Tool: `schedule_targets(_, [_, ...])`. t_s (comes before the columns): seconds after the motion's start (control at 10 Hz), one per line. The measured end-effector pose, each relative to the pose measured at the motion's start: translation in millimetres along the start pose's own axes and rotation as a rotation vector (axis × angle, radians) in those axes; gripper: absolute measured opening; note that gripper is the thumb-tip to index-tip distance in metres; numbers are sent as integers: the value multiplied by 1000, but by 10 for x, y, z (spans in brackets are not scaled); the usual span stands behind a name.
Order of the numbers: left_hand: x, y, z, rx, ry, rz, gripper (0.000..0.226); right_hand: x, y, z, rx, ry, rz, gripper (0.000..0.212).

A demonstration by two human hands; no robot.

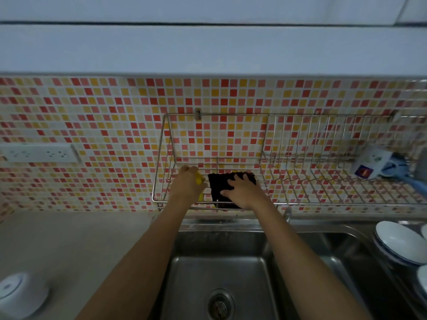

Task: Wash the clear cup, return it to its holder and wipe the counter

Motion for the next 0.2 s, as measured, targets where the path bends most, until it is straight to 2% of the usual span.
schedule_targets(0.1, [-38, -37, 48, -45, 78, 57, 59, 34, 9, 33, -6, -23, 24, 68])
schedule_targets(0.2, [-71, -88, 75, -175, 76, 45, 68, 16, 17, 36, -4, -57, -81, 71])
Point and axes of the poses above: each hand's wrist, its own x-axis away from the middle knuckle, its own y-axis out of the back of the hand, z = x × y, the point moved 3 cm from there along -x, towards the middle knuckle, and after that the axes turned 12 degrees about x, right-handed, at the moved point
